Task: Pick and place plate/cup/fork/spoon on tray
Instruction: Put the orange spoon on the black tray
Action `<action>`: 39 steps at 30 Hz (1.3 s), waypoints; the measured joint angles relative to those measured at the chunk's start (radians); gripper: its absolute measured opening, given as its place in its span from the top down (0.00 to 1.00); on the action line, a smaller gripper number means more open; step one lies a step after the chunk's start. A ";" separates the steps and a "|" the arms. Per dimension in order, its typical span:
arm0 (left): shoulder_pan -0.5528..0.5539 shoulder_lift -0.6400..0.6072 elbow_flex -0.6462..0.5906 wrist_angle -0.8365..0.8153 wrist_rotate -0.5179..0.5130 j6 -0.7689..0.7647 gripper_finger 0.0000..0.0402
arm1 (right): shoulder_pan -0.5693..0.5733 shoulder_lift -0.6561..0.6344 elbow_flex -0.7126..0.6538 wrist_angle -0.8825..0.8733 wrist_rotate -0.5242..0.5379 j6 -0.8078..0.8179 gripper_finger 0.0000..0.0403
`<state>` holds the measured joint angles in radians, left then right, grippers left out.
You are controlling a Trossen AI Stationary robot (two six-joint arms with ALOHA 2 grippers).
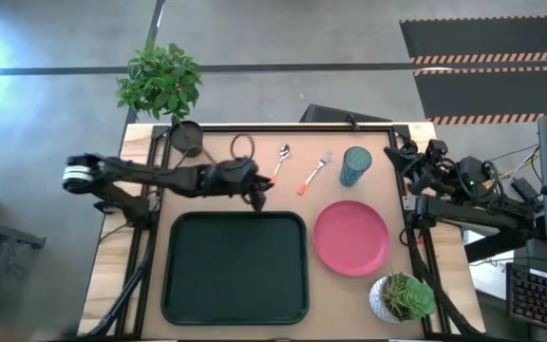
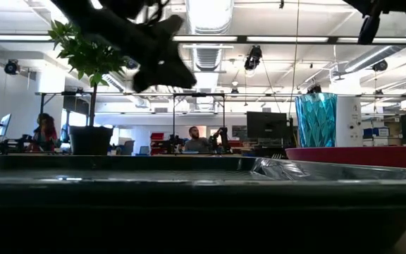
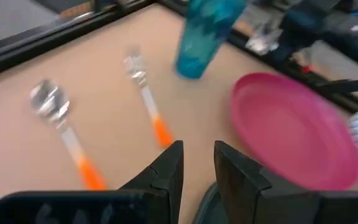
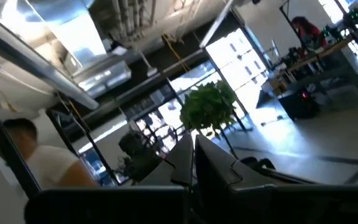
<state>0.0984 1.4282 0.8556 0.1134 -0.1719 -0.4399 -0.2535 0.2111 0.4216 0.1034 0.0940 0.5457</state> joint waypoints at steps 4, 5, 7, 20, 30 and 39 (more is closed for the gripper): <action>0.033 0.103 0.114 -0.114 0.040 0.106 0.81 | 0.000 0.087 0.077 -0.021 -0.084 -0.028 0.98; 0.044 0.125 0.146 -0.158 0.040 0.113 0.80 | 0.000 0.109 0.097 -0.021 -0.107 -0.034 0.98; 0.068 0.164 0.213 -0.238 0.039 0.117 0.76 | 0.000 0.153 0.136 -0.022 -0.145 -0.051 0.98; 0.209 0.377 0.420 -0.419 -0.007 -0.029 0.54 | 0.000 0.333 0.367 -0.177 -0.237 -0.180 0.94; 0.262 0.486 0.440 -0.524 0.073 -0.045 0.54 | 0.000 0.356 0.419 -0.180 -0.288 -0.201 0.94; 0.262 0.566 0.518 -0.517 0.089 -0.013 0.54 | 0.000 0.355 0.420 -0.182 -0.304 -0.198 0.94</action>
<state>0.3607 1.9940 1.3740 -0.4038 -0.0830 -0.4526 -0.2531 0.5663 0.8413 -0.0788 -0.2100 0.3476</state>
